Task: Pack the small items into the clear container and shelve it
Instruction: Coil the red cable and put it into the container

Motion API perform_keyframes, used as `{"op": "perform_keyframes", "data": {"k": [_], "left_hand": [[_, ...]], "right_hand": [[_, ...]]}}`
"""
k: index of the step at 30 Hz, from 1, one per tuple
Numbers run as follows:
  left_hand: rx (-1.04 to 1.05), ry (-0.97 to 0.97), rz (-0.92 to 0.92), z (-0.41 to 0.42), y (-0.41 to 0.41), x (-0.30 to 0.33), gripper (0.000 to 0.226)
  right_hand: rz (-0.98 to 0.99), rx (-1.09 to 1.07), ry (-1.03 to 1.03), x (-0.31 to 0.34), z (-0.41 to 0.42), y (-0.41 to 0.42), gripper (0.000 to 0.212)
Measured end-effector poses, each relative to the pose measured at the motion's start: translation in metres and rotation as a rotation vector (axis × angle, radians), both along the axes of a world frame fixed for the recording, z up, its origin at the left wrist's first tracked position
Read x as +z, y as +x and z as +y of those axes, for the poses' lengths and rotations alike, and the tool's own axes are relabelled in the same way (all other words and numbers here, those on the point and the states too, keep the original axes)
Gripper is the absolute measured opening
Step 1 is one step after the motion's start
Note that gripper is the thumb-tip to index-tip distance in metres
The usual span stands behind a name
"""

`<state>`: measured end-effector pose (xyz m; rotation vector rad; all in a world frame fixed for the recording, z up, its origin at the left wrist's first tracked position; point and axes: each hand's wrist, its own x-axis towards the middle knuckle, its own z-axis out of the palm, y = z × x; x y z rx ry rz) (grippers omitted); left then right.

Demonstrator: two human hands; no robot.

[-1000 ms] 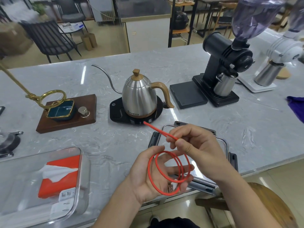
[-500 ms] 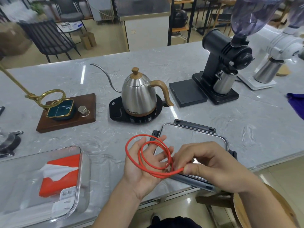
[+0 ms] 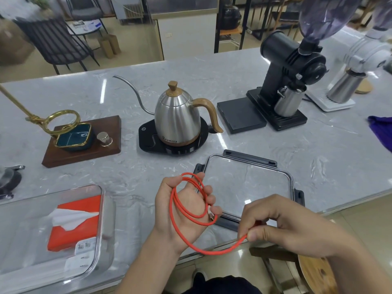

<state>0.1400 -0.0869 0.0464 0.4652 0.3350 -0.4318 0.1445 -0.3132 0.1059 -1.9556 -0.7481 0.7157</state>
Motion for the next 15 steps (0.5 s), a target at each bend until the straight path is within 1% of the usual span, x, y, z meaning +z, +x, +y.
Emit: {"op": "perform_keyframes", "data": {"k": [2,4,7,11,15], "left_hand": [[0.024,-0.036,-0.002,-0.002,-0.001,0.007,0.040],[0.091,-0.016,0.000,-0.004,-0.001,0.010,0.035],[0.120,-0.023,0.023,-0.001,0.001,0.006,0.028],[0.099,-0.021,0.019,-0.001,0.001,0.007,0.031],[0.028,-0.075,-0.015,0.001,0.001,0.007,0.042]], "right_hand": [[0.009,0.006,-0.022,0.000,0.000,0.000,0.016],[0.008,0.003,-0.033,0.000,0.000,0.000,0.016],[0.003,-0.007,-0.042,-0.001,-0.003,0.001,0.015],[-0.003,-0.051,-0.087,-0.002,-0.008,0.004,0.012],[0.023,-0.115,-0.148,-0.003,-0.015,0.007,0.008]]}}
